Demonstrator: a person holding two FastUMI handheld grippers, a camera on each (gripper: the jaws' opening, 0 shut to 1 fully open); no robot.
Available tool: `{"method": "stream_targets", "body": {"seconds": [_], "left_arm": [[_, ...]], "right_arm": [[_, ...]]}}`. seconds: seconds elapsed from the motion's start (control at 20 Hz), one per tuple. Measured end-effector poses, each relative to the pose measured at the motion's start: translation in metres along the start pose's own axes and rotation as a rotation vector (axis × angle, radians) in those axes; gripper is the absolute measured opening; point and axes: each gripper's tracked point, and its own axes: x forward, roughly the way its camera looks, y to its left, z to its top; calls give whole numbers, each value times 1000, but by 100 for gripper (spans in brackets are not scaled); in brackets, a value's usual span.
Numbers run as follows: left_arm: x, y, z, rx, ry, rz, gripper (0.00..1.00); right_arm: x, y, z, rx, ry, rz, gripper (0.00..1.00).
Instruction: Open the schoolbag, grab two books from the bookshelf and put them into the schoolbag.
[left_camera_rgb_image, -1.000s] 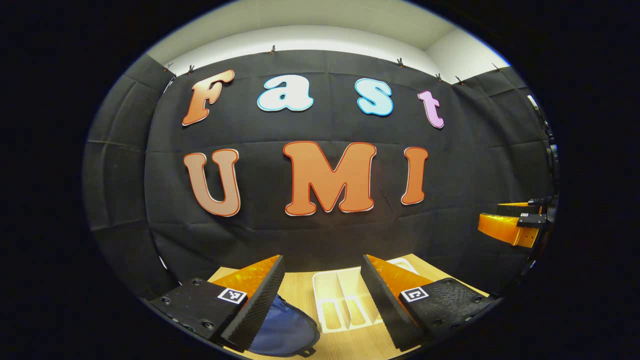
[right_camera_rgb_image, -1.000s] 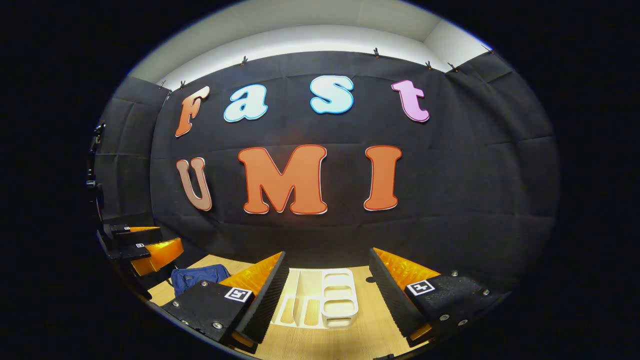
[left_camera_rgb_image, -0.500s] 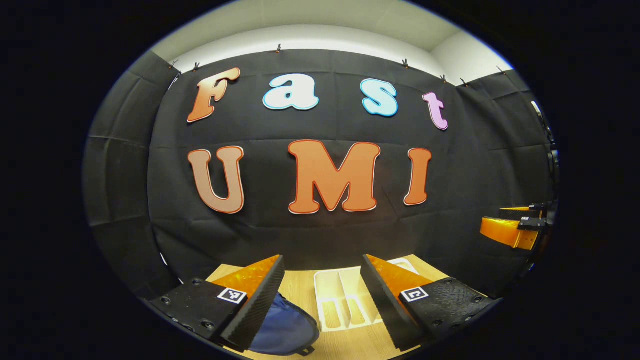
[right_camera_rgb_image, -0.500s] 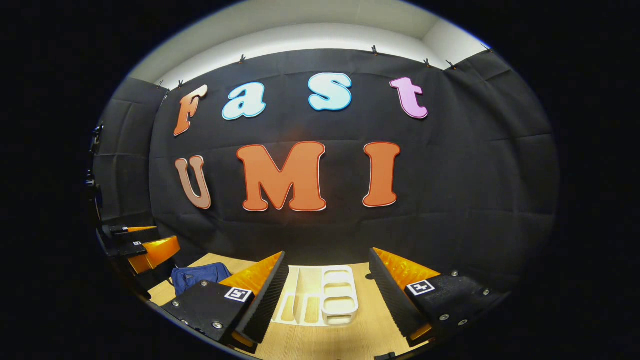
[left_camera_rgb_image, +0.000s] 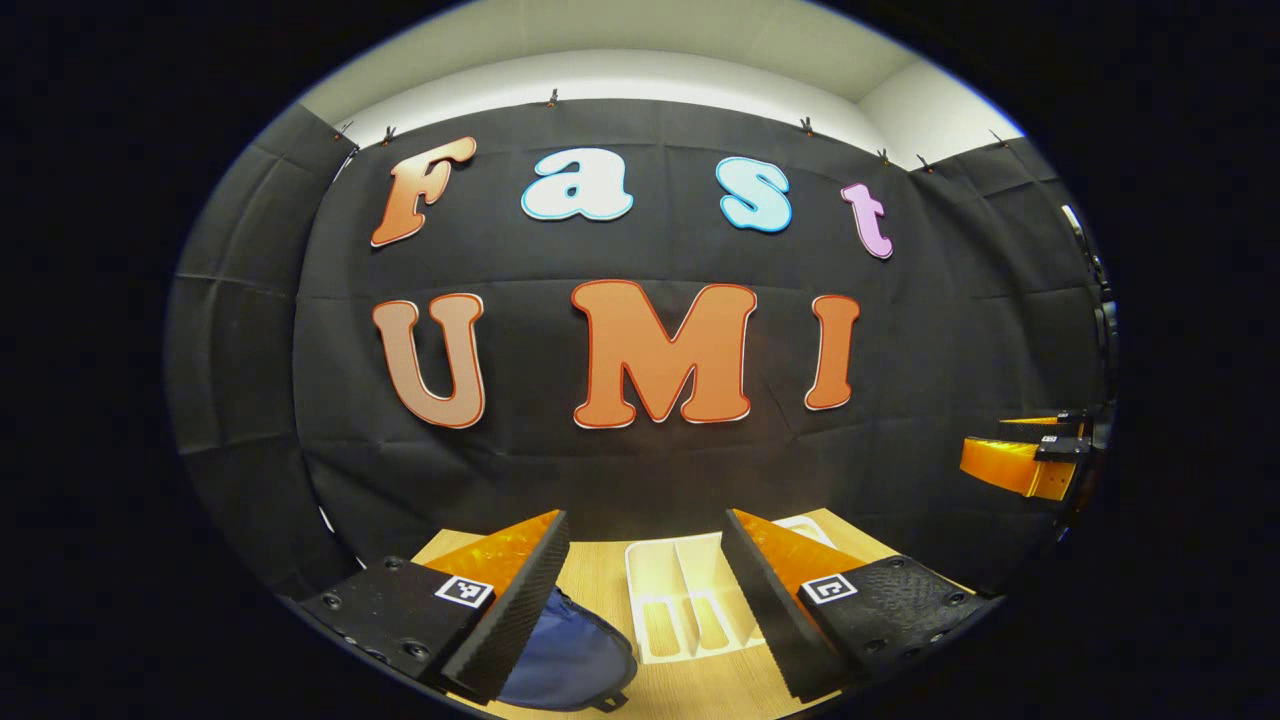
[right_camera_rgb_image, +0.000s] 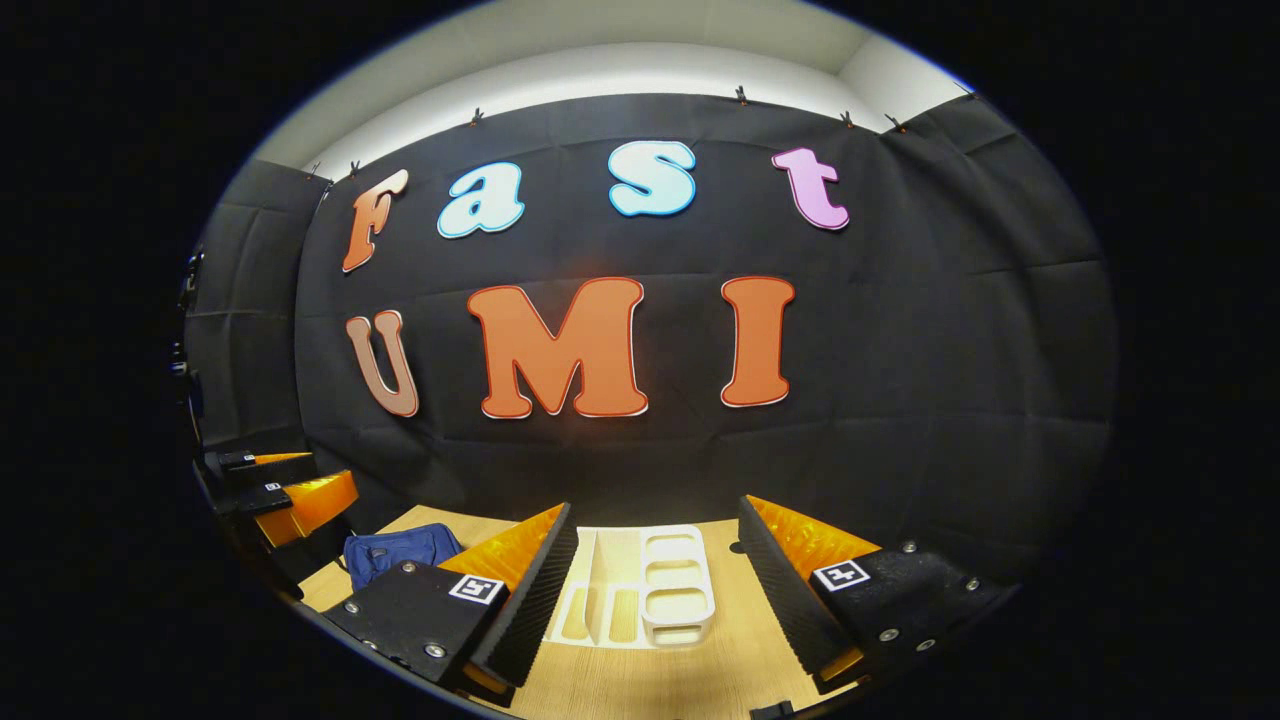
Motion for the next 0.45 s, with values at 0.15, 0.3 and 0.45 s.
{"method": "stream_targets", "body": {"seconds": [0.15, 0.3, 0.45], "left_arm": [[0, -2, 1, 4, -3, -2, 100], [0, 0, 2, 5, -8, 4, 100], [-2, 2, 2, 0, -7, 8, 100]], "right_arm": [[1, -4, -2, 3, 4, -6, 97], [1, -4, -1, 5, 6, -5, 97], [1, -3, 0, 1, 3, -6, 97]]}}
